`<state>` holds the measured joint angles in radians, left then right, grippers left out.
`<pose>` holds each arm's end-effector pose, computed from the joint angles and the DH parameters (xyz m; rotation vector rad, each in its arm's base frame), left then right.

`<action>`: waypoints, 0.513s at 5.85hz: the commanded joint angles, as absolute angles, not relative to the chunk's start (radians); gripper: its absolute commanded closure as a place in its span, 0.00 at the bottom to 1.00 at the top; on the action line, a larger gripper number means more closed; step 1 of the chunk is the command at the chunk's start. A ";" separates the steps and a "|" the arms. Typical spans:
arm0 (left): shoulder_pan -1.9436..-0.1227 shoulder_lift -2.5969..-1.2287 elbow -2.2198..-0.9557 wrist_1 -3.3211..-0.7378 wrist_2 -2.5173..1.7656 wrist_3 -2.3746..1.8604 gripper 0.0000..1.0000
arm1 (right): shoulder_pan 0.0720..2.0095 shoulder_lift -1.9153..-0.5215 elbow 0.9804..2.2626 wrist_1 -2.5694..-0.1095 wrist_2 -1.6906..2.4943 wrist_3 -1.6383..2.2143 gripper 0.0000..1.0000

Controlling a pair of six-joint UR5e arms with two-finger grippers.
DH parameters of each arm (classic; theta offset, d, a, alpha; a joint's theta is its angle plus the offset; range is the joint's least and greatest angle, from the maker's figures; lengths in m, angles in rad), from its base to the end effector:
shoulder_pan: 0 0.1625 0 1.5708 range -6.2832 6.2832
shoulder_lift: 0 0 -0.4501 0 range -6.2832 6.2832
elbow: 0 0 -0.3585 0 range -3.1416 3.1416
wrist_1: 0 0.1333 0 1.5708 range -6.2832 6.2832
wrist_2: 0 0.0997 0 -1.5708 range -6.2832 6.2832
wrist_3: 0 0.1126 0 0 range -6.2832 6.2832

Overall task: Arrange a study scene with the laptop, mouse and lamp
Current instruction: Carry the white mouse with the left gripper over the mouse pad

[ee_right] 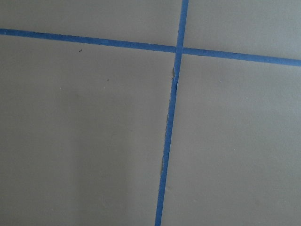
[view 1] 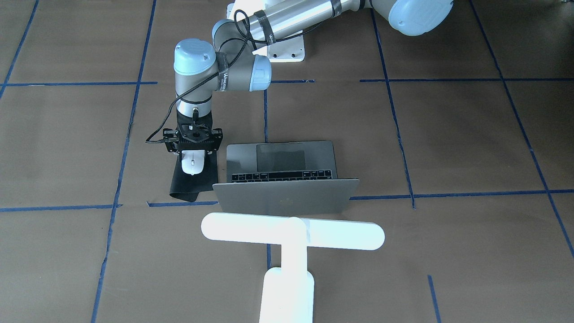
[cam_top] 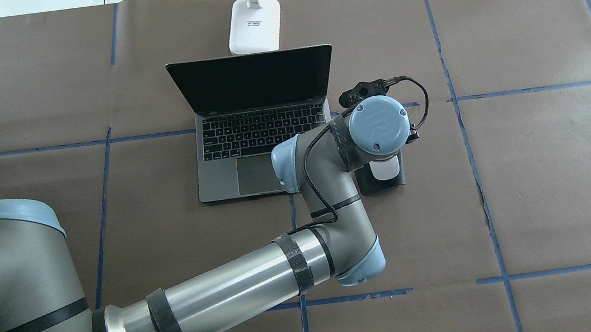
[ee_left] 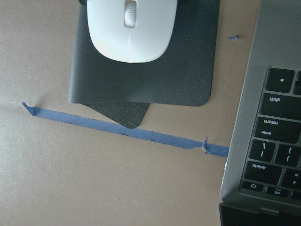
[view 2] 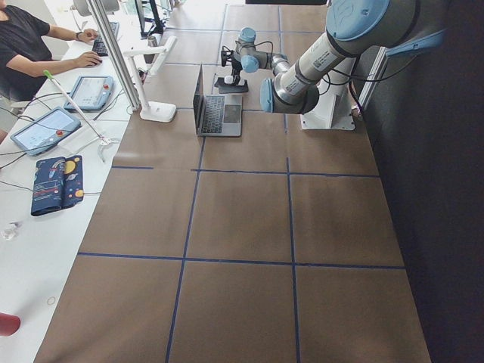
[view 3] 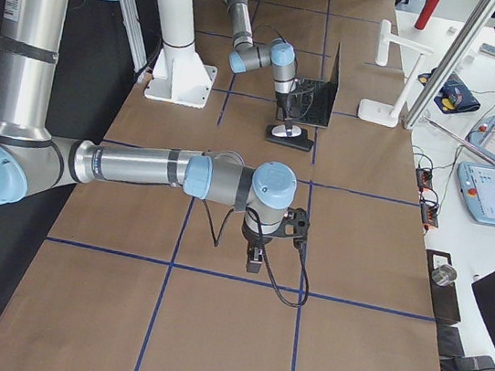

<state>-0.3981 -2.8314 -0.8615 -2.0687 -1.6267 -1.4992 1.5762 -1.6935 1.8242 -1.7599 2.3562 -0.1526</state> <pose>0.7630 -0.4587 0.0817 0.1954 1.0353 -0.2665 0.0558 -0.3949 0.6478 0.0068 -0.7876 -0.1166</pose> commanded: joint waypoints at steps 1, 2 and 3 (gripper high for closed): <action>-0.403 -2.832 -0.861 -2.069 -1.628 -1.500 0.00 | 1.578 -1.694 1.827 -1.759 2.356 -0.152 0.00; -0.437 -2.832 -0.862 -2.068 -1.679 -1.496 0.00 | 1.578 -1.689 1.825 -1.759 2.356 -0.152 0.00; -0.466 -2.827 -0.873 -2.060 -1.743 -1.494 0.00 | 1.578 -1.681 1.824 -1.759 2.355 -0.152 0.00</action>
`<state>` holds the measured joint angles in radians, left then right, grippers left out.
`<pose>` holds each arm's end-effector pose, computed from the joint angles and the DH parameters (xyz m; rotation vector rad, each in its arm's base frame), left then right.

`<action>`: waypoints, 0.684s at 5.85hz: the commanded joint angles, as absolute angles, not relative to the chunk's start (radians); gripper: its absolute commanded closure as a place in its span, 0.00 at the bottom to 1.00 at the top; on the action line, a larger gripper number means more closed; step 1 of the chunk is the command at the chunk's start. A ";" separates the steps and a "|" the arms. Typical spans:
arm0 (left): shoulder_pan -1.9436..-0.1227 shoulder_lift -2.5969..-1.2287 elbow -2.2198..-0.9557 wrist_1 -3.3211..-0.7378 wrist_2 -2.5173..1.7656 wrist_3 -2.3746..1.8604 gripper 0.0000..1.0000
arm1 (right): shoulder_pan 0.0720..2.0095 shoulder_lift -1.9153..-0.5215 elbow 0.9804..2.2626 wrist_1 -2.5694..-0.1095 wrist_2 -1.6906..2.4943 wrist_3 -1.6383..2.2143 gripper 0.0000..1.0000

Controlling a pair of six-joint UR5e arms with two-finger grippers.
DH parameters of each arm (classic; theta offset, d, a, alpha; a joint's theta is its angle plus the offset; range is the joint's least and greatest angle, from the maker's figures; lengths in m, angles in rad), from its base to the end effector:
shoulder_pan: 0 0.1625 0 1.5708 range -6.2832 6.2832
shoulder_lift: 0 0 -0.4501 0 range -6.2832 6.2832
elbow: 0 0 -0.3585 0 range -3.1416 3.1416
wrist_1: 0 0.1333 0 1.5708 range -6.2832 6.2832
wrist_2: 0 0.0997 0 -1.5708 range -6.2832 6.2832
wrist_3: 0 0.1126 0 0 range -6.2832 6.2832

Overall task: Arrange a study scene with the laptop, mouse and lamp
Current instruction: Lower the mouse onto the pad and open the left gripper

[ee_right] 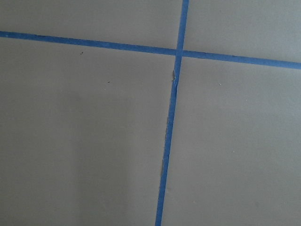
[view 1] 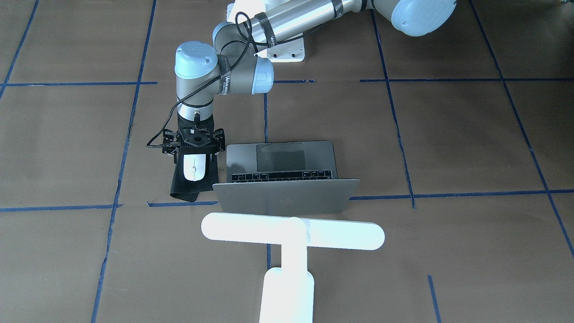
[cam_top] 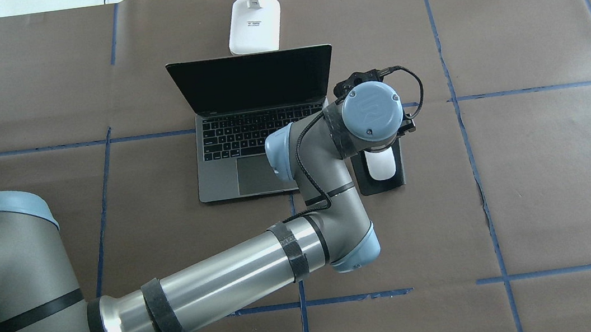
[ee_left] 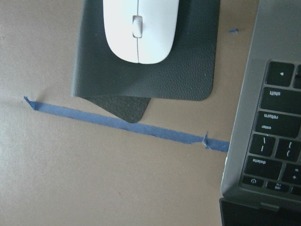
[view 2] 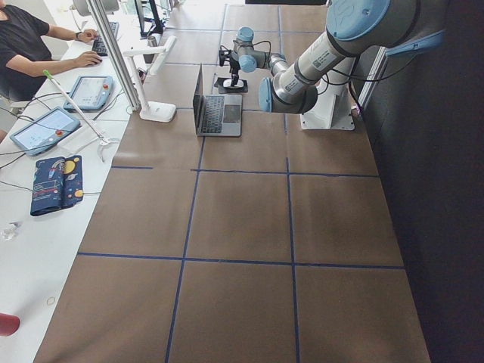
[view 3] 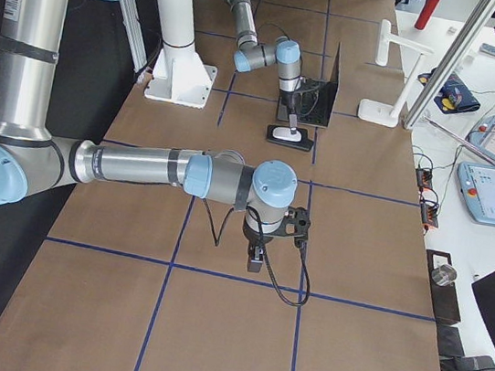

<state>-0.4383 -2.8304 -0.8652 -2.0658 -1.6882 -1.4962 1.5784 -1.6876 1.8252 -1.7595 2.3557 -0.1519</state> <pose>0.7458 -0.4822 0.0810 0.1633 1.0438 -0.2678 0.0567 -0.3977 0.6450 0.0142 -0.7866 -0.1167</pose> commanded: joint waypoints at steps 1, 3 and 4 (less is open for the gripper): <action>-0.485 -2.794 -0.921 -2.043 -1.819 -1.494 0.00 | 1.578 -1.680 1.816 -1.759 2.355 -0.153 0.00; -0.489 -2.624 -1.244 -1.873 -1.844 -1.482 0.00 | 1.578 -1.686 1.813 -1.761 2.353 -0.155 0.00; -0.508 -2.489 -1.449 -1.796 -1.911 -1.459 0.00 | 1.607 -1.687 1.769 -1.744 2.358 -0.163 0.00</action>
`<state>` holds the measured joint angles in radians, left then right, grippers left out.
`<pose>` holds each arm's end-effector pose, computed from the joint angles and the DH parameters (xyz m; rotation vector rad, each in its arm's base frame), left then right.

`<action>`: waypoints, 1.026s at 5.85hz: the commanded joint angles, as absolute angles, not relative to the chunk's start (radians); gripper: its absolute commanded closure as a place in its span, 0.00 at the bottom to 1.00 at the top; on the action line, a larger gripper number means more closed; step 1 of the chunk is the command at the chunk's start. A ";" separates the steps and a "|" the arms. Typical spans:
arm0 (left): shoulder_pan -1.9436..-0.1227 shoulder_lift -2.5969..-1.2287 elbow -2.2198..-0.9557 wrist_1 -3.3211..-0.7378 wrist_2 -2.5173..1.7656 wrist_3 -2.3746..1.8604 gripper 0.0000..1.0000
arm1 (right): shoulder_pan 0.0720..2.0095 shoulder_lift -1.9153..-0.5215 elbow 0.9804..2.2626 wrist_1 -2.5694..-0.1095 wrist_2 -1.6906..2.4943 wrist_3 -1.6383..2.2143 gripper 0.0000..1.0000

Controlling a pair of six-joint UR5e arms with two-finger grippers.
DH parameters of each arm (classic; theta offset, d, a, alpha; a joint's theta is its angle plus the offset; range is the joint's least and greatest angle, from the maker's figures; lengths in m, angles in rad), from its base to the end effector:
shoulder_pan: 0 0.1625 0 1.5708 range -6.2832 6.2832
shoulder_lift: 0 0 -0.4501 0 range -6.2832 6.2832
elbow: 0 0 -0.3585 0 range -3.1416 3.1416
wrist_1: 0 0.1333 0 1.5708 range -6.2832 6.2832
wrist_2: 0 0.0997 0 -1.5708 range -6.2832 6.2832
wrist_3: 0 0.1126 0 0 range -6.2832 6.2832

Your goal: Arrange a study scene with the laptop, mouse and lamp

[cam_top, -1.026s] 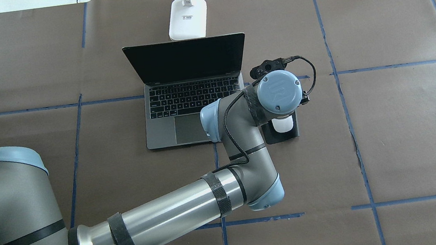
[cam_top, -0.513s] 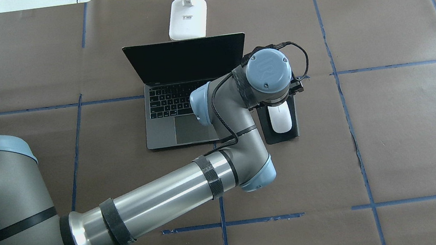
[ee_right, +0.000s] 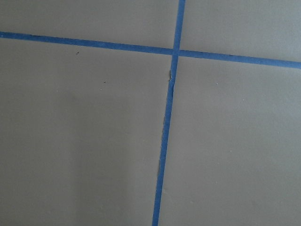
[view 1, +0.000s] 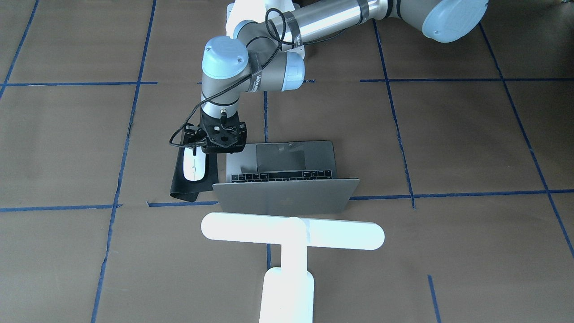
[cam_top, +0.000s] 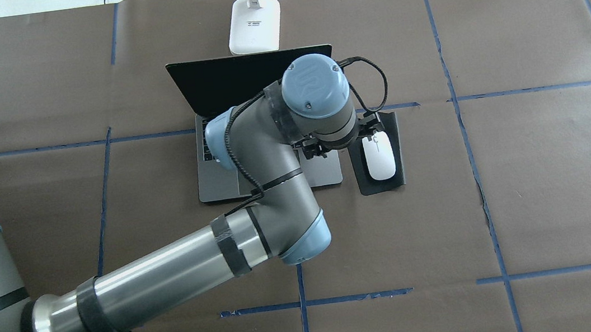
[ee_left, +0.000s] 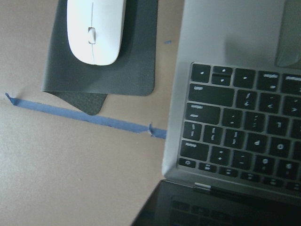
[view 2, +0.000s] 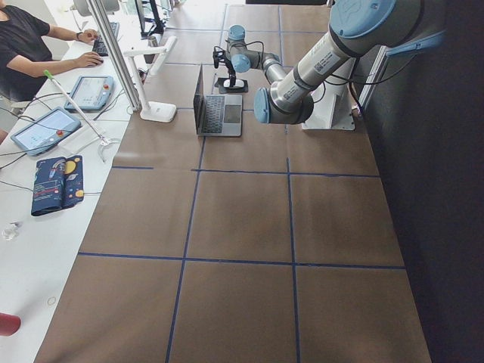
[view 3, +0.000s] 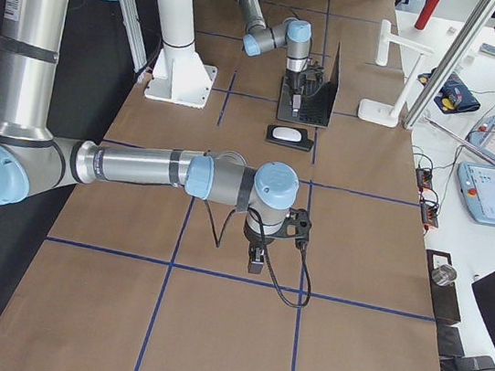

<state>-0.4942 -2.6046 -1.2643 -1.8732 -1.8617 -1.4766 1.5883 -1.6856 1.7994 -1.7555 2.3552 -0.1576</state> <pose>0.6549 -0.4676 0.1245 0.0432 1.0561 -0.2124 0.0607 -0.3974 0.6555 0.0016 -0.7873 -0.1050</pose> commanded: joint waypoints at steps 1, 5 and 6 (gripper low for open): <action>-0.527 -2.379 -1.626 -1.702 -1.930 -1.380 0.00 | 1.629 -1.693 1.696 -1.626 2.358 -0.166 0.00; -0.710 -2.079 -1.969 -1.475 -2.042 -1.026 0.00 | 1.629 -1.693 1.626 -1.509 2.391 -0.127 0.00; -0.765 -2.006 -2.021 -1.432 -2.087 -0.921 0.00 | 1.628 -1.690 1.626 -1.509 2.391 -0.121 0.00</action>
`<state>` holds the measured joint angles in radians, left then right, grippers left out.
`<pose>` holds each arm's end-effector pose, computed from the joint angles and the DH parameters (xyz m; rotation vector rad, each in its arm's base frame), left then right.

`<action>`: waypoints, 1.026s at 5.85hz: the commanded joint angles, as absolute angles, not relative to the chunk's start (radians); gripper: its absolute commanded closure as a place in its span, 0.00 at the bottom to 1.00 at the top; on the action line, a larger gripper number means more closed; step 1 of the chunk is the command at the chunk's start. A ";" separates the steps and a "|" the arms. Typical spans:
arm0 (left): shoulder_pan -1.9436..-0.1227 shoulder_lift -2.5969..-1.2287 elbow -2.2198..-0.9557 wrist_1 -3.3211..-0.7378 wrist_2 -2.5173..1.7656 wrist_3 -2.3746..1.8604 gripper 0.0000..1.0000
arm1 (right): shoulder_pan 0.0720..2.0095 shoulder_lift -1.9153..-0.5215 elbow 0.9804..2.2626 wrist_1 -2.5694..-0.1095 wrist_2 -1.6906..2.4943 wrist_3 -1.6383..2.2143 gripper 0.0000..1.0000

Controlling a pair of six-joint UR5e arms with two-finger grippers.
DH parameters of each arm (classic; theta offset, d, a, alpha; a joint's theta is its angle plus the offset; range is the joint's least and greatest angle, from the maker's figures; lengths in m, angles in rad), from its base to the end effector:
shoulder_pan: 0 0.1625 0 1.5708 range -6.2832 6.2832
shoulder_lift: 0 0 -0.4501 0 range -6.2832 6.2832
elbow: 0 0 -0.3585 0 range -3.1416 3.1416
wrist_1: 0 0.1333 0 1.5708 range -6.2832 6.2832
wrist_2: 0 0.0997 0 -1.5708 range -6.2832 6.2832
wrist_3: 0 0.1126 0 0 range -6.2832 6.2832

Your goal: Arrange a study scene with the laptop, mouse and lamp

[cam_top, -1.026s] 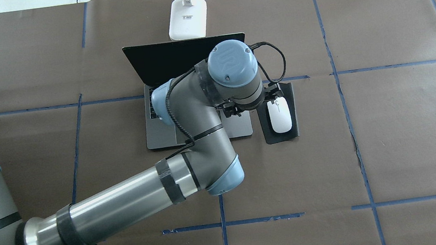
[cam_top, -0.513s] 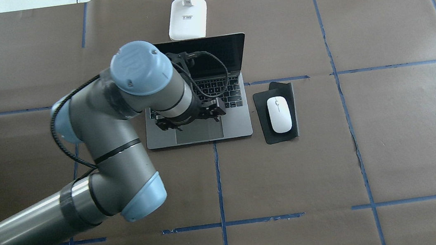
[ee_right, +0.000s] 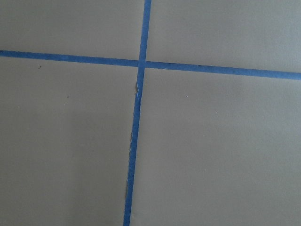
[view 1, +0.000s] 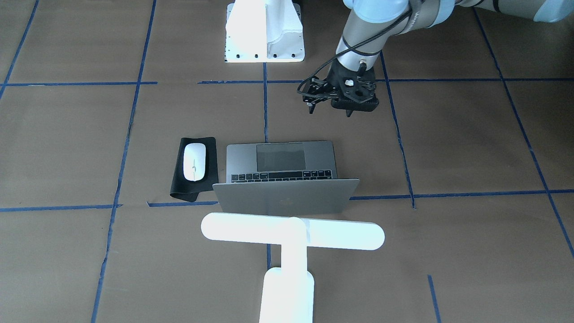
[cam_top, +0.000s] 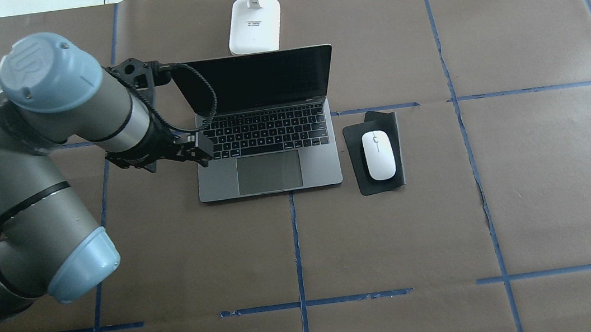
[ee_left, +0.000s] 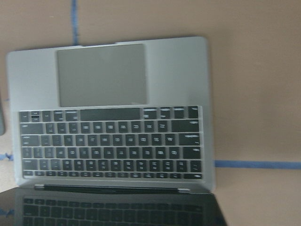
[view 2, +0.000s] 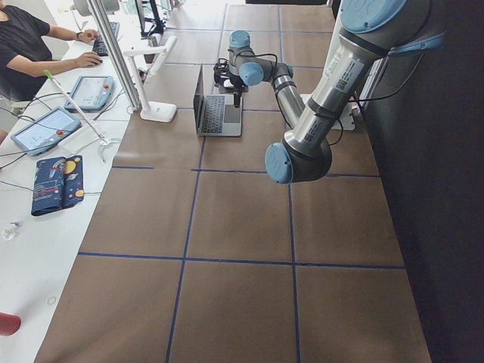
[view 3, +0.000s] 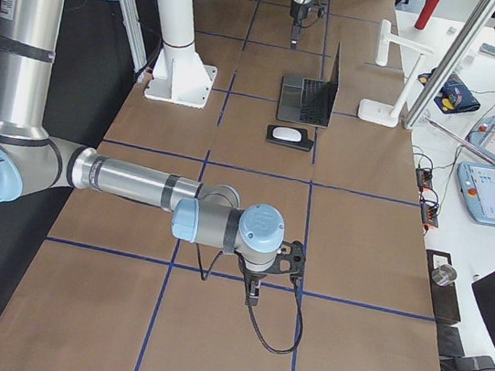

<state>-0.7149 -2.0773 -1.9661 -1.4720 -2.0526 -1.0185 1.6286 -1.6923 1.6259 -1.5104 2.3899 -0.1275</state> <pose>0.3861 -0.4426 0.2724 0.0988 0.9025 0.0421 0.0742 -0.3988 0.7106 0.0702 -0.8163 -0.0633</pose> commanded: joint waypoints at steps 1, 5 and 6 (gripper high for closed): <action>-0.826 -1.893 -2.075 -1.427 -2.124 -0.823 0.00 | 1.626 -1.690 1.626 -1.509 2.391 -0.121 0.00; -1.169 -1.559 -2.057 -1.434 -2.250 -0.315 0.00 | 1.623 -1.684 1.624 -1.511 2.393 -0.120 0.00; -1.304 -1.524 -1.967 -1.440 -2.320 -0.140 0.00 | 1.623 -1.684 1.624 -1.511 2.393 -0.120 0.00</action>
<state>-1.1826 -1.5725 -2.0345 -1.4345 -2.2556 -0.2930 1.6230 -1.6845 1.6245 -1.5106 2.3926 -0.1200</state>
